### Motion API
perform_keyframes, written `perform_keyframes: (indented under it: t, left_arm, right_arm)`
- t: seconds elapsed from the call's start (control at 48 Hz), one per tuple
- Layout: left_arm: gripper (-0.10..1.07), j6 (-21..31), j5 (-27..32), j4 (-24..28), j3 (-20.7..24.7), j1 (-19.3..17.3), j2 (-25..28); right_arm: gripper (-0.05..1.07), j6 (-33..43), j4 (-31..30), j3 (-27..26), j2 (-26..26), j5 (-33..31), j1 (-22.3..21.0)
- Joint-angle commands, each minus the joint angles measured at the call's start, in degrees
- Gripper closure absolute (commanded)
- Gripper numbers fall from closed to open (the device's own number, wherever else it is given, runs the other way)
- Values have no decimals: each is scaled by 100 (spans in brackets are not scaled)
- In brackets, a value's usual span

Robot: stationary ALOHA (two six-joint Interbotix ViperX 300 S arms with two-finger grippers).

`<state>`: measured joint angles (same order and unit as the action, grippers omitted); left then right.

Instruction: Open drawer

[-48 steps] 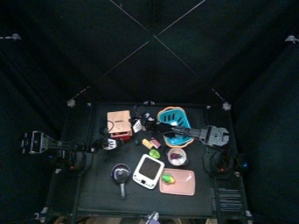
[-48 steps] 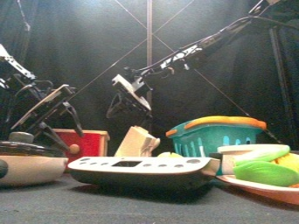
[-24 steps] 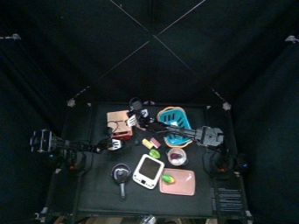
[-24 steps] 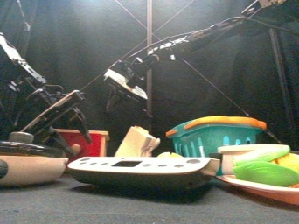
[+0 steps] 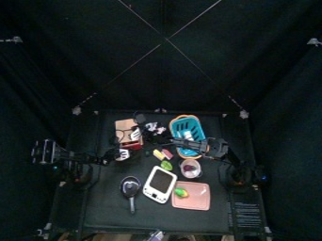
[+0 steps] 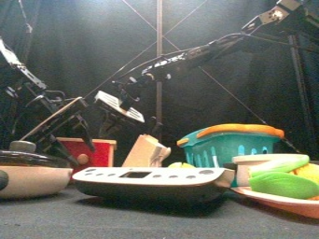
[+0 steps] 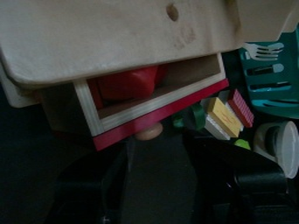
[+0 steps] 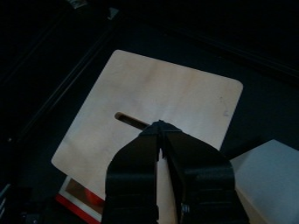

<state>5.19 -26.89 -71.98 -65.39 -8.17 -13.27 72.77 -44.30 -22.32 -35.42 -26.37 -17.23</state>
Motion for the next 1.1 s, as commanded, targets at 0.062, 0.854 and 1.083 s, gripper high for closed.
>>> perform_keyframes:
  t: [0.062, 0.854, 1.083]
  left_arm:
    - [13, -9, -114, 9, 70, -97, -9]
    - [41, 53, -79, -501, 70, 9, 264]
    - [45, 237, -114, -809, 62, 650, 229]
  right_arm:
    - [62, -9, 18, -123, 193, 0, -18]
    - [62, -9, 290, -18, 44, -255, 141]
    - [62, -9, 290, 9, 44, -255, 158]
